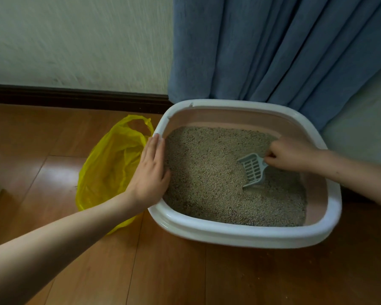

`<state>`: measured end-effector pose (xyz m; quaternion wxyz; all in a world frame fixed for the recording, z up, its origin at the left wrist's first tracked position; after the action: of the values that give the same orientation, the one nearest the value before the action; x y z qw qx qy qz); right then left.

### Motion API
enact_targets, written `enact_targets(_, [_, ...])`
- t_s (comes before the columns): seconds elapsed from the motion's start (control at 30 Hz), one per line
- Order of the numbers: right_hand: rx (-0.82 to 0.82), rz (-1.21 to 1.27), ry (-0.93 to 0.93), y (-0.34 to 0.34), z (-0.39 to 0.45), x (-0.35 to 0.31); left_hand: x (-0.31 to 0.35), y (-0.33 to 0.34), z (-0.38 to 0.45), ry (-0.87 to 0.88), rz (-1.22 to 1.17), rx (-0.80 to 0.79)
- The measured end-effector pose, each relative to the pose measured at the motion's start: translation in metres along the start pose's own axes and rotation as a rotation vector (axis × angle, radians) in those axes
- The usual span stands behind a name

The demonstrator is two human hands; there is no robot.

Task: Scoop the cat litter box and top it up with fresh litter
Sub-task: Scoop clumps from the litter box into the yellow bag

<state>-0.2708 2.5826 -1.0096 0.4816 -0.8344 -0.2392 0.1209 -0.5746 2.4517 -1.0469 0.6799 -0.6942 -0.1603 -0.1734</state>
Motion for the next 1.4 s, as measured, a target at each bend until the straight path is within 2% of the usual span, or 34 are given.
enact_targets(0.13, [0.032,0.219,-0.006,0.021,0.010,-0.010,-0.001,0.004,-0.001,-0.175,-0.171,0.054])
enact_targets(0.37, [-0.010,0.491,0.056,0.046,0.037,-0.057,0.000,0.001,-0.003,-0.193,-0.226,0.076])
enact_targets(0.6, [0.171,0.664,0.070,0.048,0.040,-0.088,0.002,-0.001,-0.003,-0.177,-0.202,0.005])
enact_targets(0.7, [0.222,0.783,0.017,0.036,0.037,-0.092,-0.002,-0.002,-0.005,-0.181,-0.118,-0.116])
enact_targets(0.77, [0.248,0.821,-0.005,0.028,0.035,-0.092,-0.004,-0.005,-0.007,-0.056,0.106,-0.131])
enact_targets(0.83, [0.257,0.827,-0.010,0.023,0.032,-0.088,0.000,-0.012,-0.010,0.189,0.294,-0.079])
enact_targets(0.9, [0.283,0.845,0.006,0.021,0.027,-0.079,0.007,-0.011,-0.018,0.476,0.360,-0.096])
enact_targets(0.97, [0.314,0.870,0.032,0.020,0.020,-0.068,0.013,-0.005,-0.030,0.638,0.291,-0.139])
enact_targets(1.03, [0.319,0.846,0.024,0.020,0.013,-0.061,0.016,0.002,-0.041,0.679,0.246,-0.156])
enact_targets(1.17, [0.314,0.774,-0.016,0.020,0.000,-0.057,0.016,0.011,-0.048,0.710,0.283,-0.075])
enact_targets(1.3, [0.344,0.774,0.038,0.019,-0.003,-0.044,0.018,0.011,-0.048,0.704,0.274,-0.043])
enact_targets(1.4, [0.316,0.722,-0.039,0.019,-0.007,-0.049,0.018,0.011,-0.048,0.702,0.276,-0.034])
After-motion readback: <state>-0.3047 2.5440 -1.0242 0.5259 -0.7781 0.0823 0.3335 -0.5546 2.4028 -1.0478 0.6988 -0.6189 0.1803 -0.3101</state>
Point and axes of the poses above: each hand's wrist, its own z-axis towards the middle knuckle, its own y-axis out of the palm, x = y × z, the point moved 3 cm from there along z, towards the middle knuckle, and after that the axes turned 4 degrees about -x, right-handed, at the moved point
